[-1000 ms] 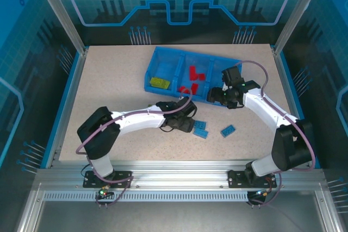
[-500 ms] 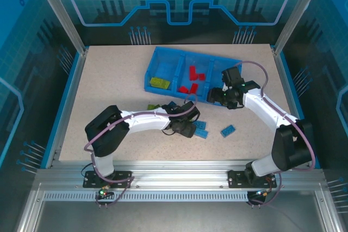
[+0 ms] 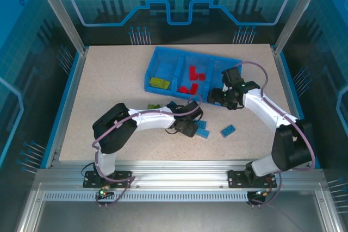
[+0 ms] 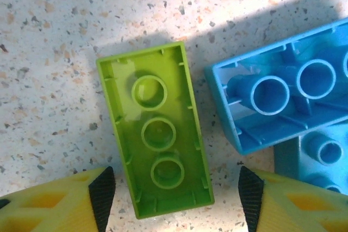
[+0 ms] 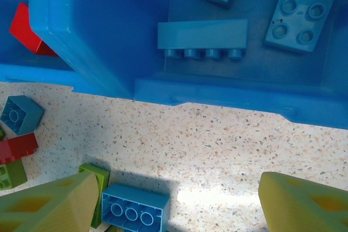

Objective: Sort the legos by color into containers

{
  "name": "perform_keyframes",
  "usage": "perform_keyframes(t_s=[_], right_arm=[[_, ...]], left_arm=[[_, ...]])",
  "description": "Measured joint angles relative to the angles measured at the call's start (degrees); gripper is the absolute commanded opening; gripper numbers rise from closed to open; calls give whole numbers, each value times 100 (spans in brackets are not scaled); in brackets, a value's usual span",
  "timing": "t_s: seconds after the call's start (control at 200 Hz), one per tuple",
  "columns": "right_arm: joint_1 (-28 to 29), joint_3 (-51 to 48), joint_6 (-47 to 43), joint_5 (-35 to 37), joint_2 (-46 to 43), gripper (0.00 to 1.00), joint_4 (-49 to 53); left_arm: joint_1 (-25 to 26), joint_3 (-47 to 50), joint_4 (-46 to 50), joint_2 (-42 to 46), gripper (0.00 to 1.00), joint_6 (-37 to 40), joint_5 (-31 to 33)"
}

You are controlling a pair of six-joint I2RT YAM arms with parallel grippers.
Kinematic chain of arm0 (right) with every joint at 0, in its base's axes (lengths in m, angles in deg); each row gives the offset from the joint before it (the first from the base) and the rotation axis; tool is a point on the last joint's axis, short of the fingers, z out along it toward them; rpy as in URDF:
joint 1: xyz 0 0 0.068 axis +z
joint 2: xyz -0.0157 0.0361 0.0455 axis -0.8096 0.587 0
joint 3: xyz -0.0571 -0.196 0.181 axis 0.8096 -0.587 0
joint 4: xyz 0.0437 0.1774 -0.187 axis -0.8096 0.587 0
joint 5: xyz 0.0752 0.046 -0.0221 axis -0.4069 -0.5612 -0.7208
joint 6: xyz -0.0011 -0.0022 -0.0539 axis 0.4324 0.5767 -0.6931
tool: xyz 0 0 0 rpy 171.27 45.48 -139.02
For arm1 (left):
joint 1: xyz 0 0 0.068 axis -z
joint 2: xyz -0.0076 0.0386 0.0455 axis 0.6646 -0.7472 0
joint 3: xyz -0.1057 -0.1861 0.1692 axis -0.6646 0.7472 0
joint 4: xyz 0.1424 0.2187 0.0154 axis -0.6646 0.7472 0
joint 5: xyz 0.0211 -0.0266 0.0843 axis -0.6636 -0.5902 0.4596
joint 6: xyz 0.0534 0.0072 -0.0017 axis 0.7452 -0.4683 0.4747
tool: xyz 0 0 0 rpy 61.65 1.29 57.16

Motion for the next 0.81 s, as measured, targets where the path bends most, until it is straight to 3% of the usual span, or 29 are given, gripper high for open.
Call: perform_keyframes(t_s=[0.215,0.435,0.805], right_arm=[[-35,-26,0,0,0,79,0],[-39,-31,0,-2,0,79,0],[-39,-33,-24,7,0,79,2]], left_arm=[[0,-125,37,-125,55,-22,151],[0,-151,44,-149,35,-39,240],[0,61,151,413,32,-46,404]])
